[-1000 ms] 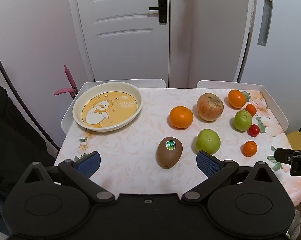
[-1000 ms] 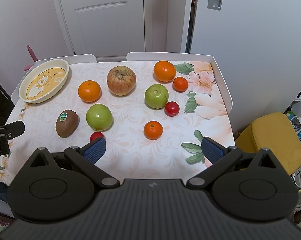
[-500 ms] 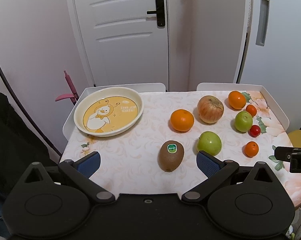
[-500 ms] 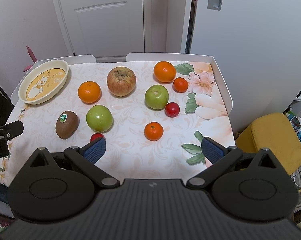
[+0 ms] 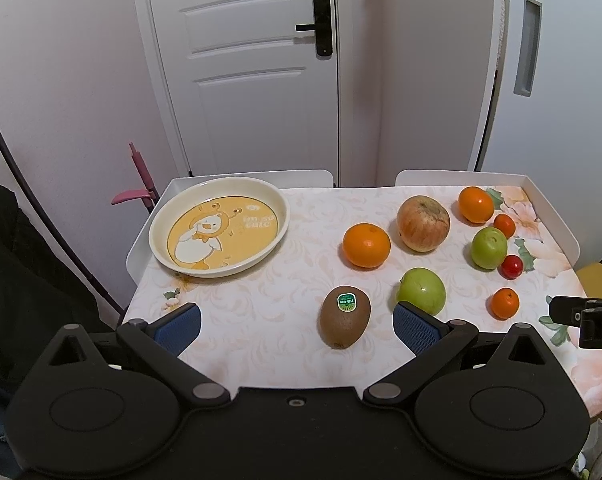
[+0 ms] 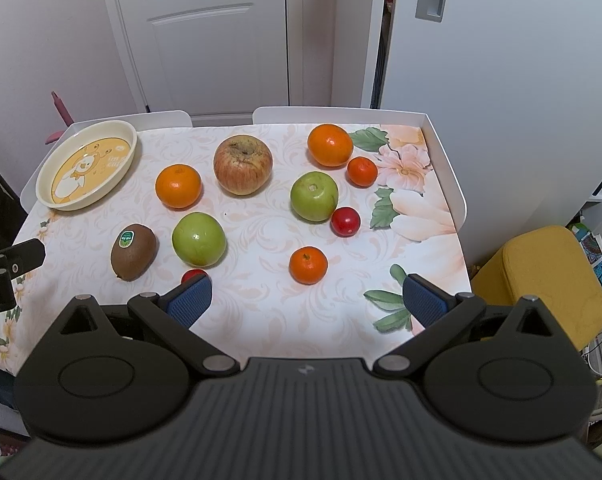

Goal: Organize fruits

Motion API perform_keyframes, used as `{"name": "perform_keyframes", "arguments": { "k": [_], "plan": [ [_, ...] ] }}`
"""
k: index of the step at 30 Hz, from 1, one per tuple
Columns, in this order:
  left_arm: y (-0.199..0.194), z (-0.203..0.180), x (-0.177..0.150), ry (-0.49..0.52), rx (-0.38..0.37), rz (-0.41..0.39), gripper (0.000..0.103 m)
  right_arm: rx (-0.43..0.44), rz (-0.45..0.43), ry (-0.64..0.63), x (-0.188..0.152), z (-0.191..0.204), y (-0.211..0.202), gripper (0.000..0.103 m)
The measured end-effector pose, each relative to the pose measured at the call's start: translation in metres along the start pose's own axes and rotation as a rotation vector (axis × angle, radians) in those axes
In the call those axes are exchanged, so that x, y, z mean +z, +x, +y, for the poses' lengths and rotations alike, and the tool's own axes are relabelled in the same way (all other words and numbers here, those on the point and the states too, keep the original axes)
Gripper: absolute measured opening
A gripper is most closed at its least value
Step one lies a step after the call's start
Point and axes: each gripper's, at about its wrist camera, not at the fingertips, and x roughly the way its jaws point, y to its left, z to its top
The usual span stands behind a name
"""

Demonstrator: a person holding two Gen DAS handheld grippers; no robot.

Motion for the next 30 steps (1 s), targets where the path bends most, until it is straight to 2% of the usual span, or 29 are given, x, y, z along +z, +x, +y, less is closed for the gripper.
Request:
{"name": "perform_keyframes", "arguments": {
  "k": [30],
  "plan": [
    [0.0055,-0.0011,0.0017,-0.004,0.005,0.016,0.103,0.005,0.009,-0.005,0.0062,-0.0003,0.0063,0.103]
  ]
}}
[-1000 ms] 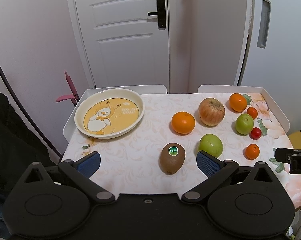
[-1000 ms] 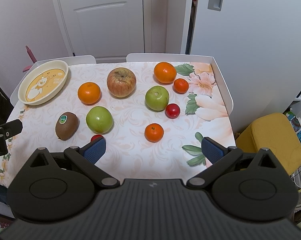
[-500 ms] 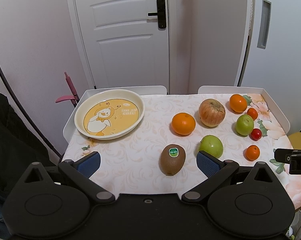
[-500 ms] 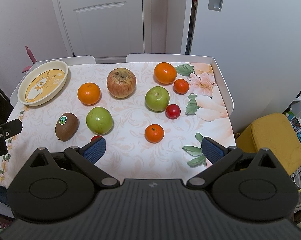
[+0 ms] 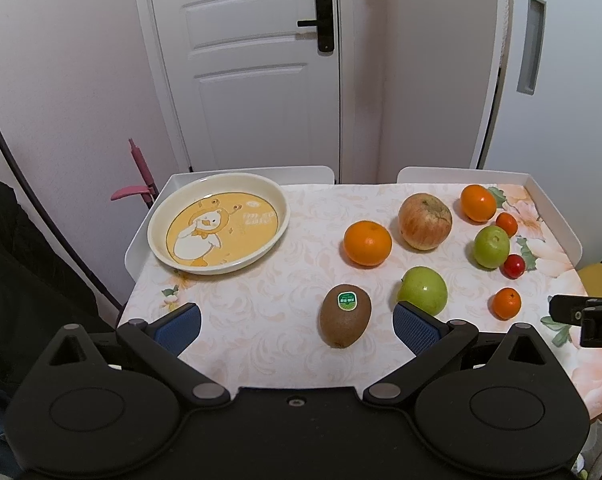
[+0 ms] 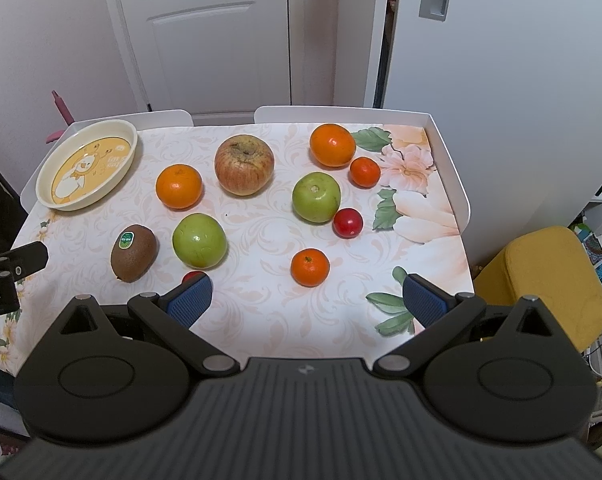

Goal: Organize fruits

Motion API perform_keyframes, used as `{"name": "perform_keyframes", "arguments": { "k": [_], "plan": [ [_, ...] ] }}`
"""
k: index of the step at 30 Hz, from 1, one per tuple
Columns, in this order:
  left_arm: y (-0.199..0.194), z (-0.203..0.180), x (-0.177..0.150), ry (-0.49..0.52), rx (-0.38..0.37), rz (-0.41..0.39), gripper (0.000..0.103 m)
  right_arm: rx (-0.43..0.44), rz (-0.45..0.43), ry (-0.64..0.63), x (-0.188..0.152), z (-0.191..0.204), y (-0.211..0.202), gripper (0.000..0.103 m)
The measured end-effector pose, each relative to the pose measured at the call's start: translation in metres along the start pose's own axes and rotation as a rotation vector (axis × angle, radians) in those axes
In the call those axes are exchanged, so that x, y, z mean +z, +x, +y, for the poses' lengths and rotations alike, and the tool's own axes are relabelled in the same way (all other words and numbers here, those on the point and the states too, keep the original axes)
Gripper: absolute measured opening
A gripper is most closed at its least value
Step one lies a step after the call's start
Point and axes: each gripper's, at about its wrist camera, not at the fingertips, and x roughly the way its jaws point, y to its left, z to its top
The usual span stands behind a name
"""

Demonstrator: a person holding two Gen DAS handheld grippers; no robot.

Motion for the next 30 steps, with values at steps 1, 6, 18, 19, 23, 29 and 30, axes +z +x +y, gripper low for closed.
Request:
{"name": "perform_keyframes", "arguments": {
  "k": [1,6,18,19,23,29,30],
  "plan": [
    [0.001,0.000,0.000,0.001,-0.001,0.000,0.103,0.001,0.002,-0.003,0.001,-0.001,0.001,0.103],
    [0.008,0.002,-0.001,-0.011,-0.023,-0.021,0.103,0.013,0.011,-0.032,-0.004,-0.006,0.017,0.103],
    [0.068,-0.017,-0.022,0.078,0.012,-0.012,0.103,0.077,0.033,-0.091,-0.017,-0.017,0.084,0.103],
    [0.073,-0.019,-0.023,0.080,0.010,-0.009,0.103,0.080,0.035,-0.096,-0.018,-0.017,0.089,0.103],
    [0.095,-0.024,-0.027,0.085,0.004,0.004,0.099,0.098,0.036,-0.106,-0.022,-0.021,0.105,0.103],
    [0.122,-0.030,-0.028,0.081,-0.037,0.027,0.088,0.130,0.032,-0.099,-0.022,-0.025,0.120,0.103],
    [0.125,-0.031,-0.028,0.082,-0.042,0.029,0.087,0.134,0.031,-0.100,-0.022,-0.025,0.122,0.103]
  ]
}}
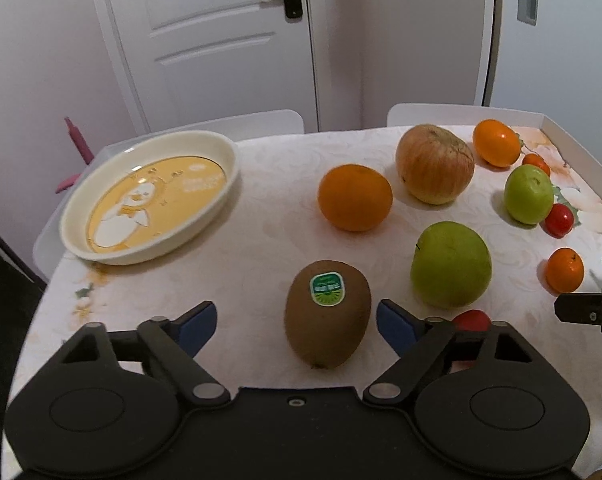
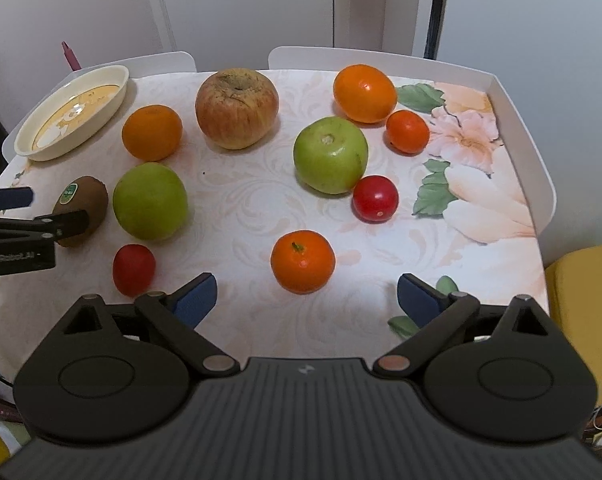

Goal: Organize fruits
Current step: 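Grasp the kiwi with the left tool while the right tool grasps a tangerine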

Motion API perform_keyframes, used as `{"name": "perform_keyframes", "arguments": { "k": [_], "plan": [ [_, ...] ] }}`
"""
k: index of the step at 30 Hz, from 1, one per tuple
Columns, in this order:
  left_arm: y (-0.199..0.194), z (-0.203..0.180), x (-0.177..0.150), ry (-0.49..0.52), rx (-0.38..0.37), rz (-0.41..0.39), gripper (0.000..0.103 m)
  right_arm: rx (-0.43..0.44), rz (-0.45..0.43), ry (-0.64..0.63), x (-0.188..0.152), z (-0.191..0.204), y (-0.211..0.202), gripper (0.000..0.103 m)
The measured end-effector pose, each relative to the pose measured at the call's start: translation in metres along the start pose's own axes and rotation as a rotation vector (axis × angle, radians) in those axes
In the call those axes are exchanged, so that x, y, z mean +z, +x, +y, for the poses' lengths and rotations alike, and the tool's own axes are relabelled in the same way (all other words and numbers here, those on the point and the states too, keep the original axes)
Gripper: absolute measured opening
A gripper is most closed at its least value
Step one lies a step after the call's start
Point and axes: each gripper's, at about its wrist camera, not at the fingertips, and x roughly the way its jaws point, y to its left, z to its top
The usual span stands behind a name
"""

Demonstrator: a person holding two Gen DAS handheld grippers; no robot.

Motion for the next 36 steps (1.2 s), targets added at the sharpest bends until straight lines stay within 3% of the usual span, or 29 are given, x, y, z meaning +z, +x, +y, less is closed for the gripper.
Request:
{"name": "perform_keyframes", "arguments": {
  "k": [6,11,24,29,36],
  "plan": [
    [0.010,-0.007,0.000,0.022,-0.022,0.008,0.071,0.020,0.000,-0.014,-0.001,0.001,0.007,0.100],
    [0.014,-0.011,0.000,0.035,-0.046,0.018,0.055,0.034,0.001,-0.012,0.001,0.001,0.011,0.088],
    [0.013,-0.009,0.000,0.014,-0.049,0.017,0.051,0.023,-0.018,-0.030,0.007,0.007,0.017,0.070],
    [0.012,-0.007,-0.001,0.011,-0.040,0.017,0.051,-0.006,-0.028,-0.044,0.008,0.008,0.018,0.052],
    [0.007,0.001,-0.004,-0.014,-0.023,0.020,0.050,0.007,-0.033,-0.035,0.010,0.006,0.015,0.052]
  ]
}}
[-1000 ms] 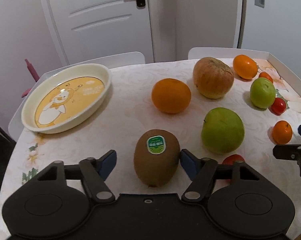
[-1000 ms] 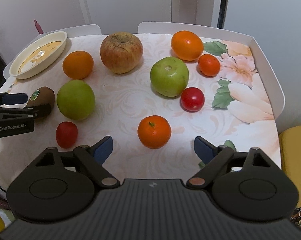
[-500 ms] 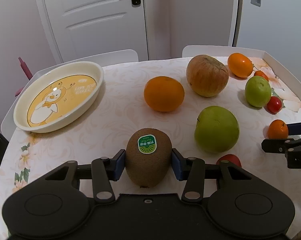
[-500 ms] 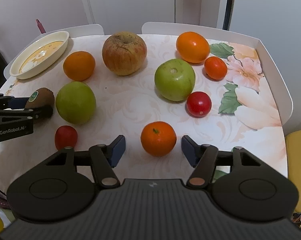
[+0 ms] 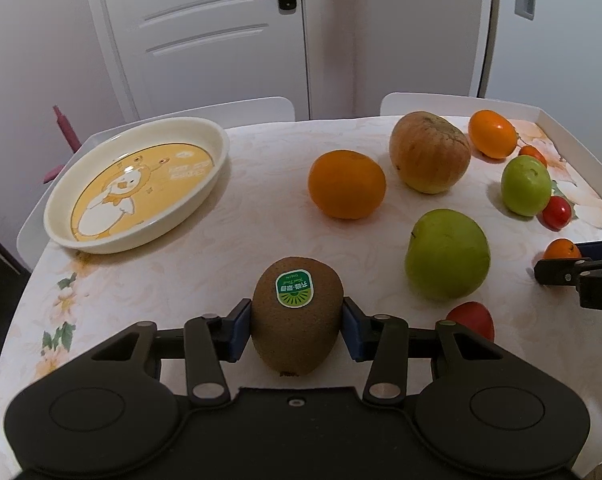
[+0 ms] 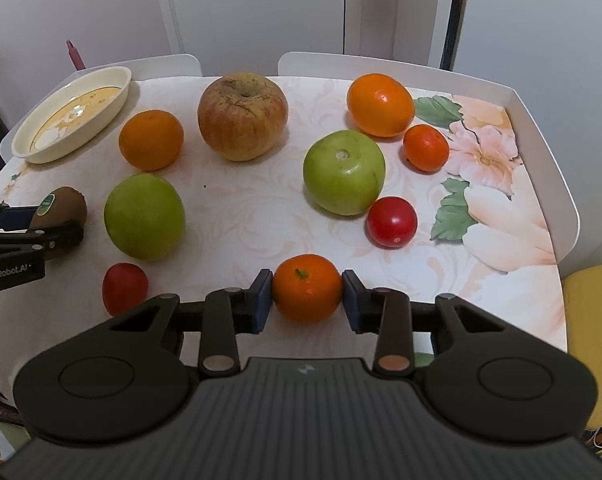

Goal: Organize fruits
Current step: 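Grasp the kiwi with the left tool while the right tool grasps a tangerine, then carry the kiwi to the duck plate with the left tool while the right tool carries the tangerine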

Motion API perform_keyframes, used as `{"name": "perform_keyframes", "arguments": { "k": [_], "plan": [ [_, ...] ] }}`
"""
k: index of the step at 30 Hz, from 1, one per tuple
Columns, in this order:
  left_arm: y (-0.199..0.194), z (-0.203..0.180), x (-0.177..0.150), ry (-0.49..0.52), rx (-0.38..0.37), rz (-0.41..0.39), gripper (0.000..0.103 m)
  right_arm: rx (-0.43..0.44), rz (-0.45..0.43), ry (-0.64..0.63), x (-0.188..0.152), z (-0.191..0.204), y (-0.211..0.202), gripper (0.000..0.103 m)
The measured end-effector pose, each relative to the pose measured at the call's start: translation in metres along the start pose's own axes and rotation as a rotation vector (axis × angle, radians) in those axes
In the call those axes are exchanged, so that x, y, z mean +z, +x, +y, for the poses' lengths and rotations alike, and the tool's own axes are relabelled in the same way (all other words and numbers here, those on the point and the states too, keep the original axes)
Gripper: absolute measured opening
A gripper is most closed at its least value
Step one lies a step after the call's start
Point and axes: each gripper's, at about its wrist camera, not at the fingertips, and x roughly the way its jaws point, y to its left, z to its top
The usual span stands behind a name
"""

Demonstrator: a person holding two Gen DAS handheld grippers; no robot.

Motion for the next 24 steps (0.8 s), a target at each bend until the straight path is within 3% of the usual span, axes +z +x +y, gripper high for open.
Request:
{"name": "perform_keyframes", "arguments": {
  "k": [13,24],
  "plan": [
    [-0.041,0.024,0.007,-0.082,0.067,-0.057,0.050,0.060,-0.060,-0.047,0.029,0.022,-0.028,0.052],
    [-0.077,0.079,0.037,-0.127,0.131,-0.138,0.050,0.120,-0.123,-0.079,0.079,0.073,-0.045,0.052]
  ]
}}
